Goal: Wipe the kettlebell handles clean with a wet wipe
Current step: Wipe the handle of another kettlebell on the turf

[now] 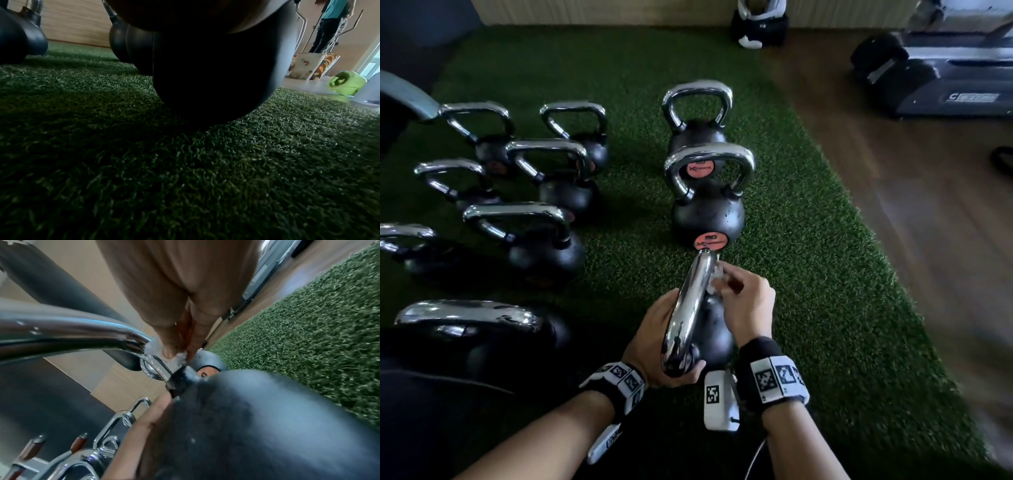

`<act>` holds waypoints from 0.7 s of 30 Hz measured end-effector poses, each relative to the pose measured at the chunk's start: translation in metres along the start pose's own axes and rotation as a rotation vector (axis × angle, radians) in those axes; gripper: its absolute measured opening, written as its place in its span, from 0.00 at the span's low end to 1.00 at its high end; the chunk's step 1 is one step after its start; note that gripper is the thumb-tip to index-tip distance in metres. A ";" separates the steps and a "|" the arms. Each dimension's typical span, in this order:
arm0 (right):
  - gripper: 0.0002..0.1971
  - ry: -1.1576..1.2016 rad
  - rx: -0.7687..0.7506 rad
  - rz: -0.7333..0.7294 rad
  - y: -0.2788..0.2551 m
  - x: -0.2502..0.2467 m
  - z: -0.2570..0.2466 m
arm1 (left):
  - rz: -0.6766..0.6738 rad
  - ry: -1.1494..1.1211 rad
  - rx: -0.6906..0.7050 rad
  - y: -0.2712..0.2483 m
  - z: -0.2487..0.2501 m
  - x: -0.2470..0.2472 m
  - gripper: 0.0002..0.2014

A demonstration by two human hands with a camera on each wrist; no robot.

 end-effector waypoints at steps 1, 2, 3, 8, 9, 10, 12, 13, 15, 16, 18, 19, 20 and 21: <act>0.15 0.034 -0.024 0.044 0.001 -0.002 -0.002 | 0.009 -0.018 -0.027 -0.002 -0.003 0.002 0.51; 0.16 0.056 -0.041 0.069 0.002 -0.004 -0.004 | 0.010 0.006 -0.033 -0.003 -0.005 0.003 0.51; 0.17 0.057 -0.041 0.069 0.002 -0.003 -0.004 | 0.034 0.009 -0.018 -0.004 -0.007 0.004 0.51; 0.21 0.071 0.001 -0.063 0.007 0.004 0.001 | -0.091 0.071 0.112 -0.008 -0.014 0.012 0.41; 0.20 0.064 -0.037 -0.057 0.008 0.000 -0.005 | -0.106 0.103 0.106 -0.010 -0.011 0.011 0.38; 0.19 0.049 -0.090 -0.028 0.007 -0.005 -0.014 | -0.101 0.131 0.109 -0.008 -0.008 0.011 0.38; 0.20 0.070 -0.216 0.040 0.002 -0.018 -0.031 | -0.007 0.076 0.058 -0.007 -0.007 0.008 0.48; 0.20 0.078 -0.295 0.067 -0.003 -0.023 -0.039 | 0.036 0.133 0.098 -0.005 -0.002 0.005 0.50; 0.20 0.070 -0.413 0.083 -0.008 -0.027 -0.046 | 0.028 0.101 0.146 -0.001 0.011 0.002 0.51; 0.20 0.058 -0.425 0.076 -0.007 -0.027 -0.046 | 0.044 0.080 0.149 -0.002 0.013 0.001 0.51; 0.20 0.035 -0.418 0.049 0.000 -0.026 -0.046 | 0.056 0.058 0.136 -0.002 0.017 -0.001 0.50; 0.20 0.031 -0.418 0.045 0.003 -0.026 -0.047 | 0.067 0.047 0.131 -0.001 0.018 -0.003 0.48; 0.20 0.037 -0.425 0.048 0.002 -0.028 -0.048 | 0.105 0.039 0.156 0.000 0.022 -0.006 0.48; 0.19 0.048 -0.442 0.054 -0.001 -0.031 -0.051 | 0.094 0.045 0.163 0.000 0.025 -0.006 0.50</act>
Point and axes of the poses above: each hand's wrist, its own y-axis towards the middle knuckle, its own x-axis out of the palm, z = x × y, the point moved 4 cm from there along y, towards the middle knuckle, and after that the axes turned 13 degrees about z, right-handed, at the moved point
